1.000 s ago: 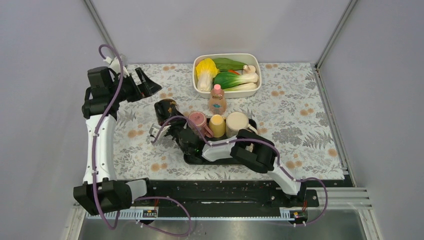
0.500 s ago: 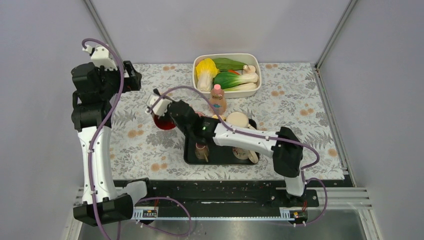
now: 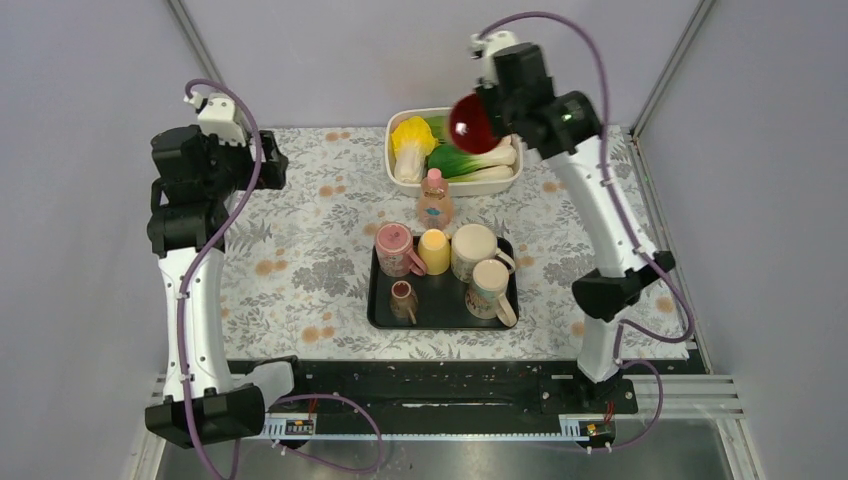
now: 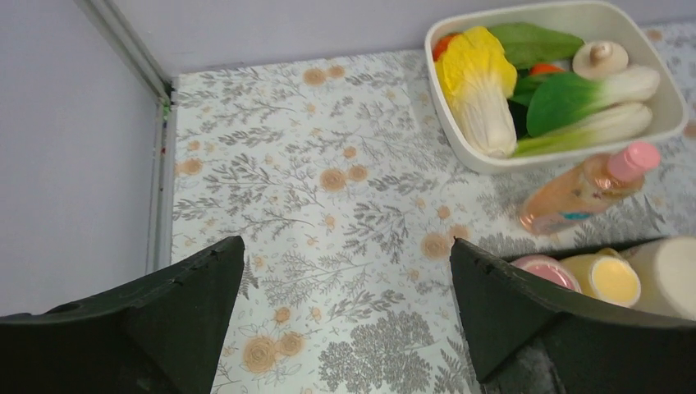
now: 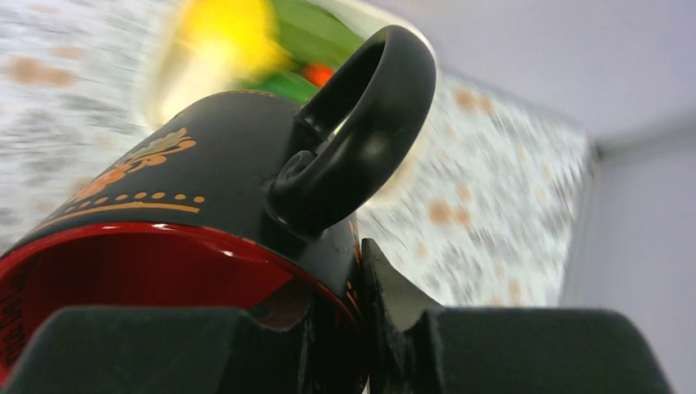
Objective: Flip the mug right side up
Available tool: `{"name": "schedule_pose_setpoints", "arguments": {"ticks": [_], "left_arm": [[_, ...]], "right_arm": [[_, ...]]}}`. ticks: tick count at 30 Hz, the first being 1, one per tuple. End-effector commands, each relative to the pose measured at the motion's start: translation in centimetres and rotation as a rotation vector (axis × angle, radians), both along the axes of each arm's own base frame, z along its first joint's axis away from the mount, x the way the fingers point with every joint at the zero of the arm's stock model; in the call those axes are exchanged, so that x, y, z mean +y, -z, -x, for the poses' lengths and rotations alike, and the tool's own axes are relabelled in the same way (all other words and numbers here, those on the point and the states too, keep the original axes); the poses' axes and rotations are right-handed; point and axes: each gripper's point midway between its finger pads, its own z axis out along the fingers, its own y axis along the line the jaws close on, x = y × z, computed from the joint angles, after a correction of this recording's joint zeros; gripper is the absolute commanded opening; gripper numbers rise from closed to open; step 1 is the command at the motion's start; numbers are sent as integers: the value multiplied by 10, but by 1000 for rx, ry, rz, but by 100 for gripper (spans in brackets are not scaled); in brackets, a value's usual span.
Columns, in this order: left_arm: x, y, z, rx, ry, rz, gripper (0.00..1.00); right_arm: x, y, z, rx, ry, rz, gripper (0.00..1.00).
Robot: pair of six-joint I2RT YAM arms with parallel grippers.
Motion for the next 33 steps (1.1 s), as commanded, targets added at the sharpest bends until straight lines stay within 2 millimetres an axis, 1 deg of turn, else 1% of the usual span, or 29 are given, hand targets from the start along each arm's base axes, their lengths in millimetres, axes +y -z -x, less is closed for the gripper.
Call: {"name": "schedule_pose_setpoints", "arguments": {"ticks": [1,5,9,10,14,19,21,23,24,25,27,29,32,33], "left_arm": [[-32,21,4,56,179,-50,99],[-65,37,12,92,315,-109,99],[-93,48,25,107,437,-166,99],[-100,52,30,113,475,-187,99],[-127,74,50,164,627,-264,99],[-153,106,75,234,786,-355,99],[-163,116,84,253,842,-375,99],[-174,128,92,277,896,-403,99],[-180,135,96,288,926,-421,99],[-187,140,101,294,960,-440,97],[-201,150,112,296,1037,-478,89],[-214,156,122,293,1106,-511,86],[-235,163,137,296,1195,-553,86],[-242,166,139,302,1211,-575,85]], "right_arm": [[-125,34,7,215,302,-92,0],[-207,85,-11,358,501,-189,0],[-274,134,-27,446,682,-249,0],[-289,144,-31,460,719,-253,0],[-322,185,-44,545,805,-316,0],[-354,221,-51,550,914,-261,0],[-359,236,-51,547,943,-260,0],[-361,252,-50,537,964,-265,0],[-361,266,-47,548,973,-264,0],[-361,274,-46,548,978,-266,0],[-360,289,-43,567,985,-264,0],[-360,303,-38,600,991,-253,0],[-362,313,-32,617,1006,-230,0],[-363,314,-30,612,1009,-226,3]]}}
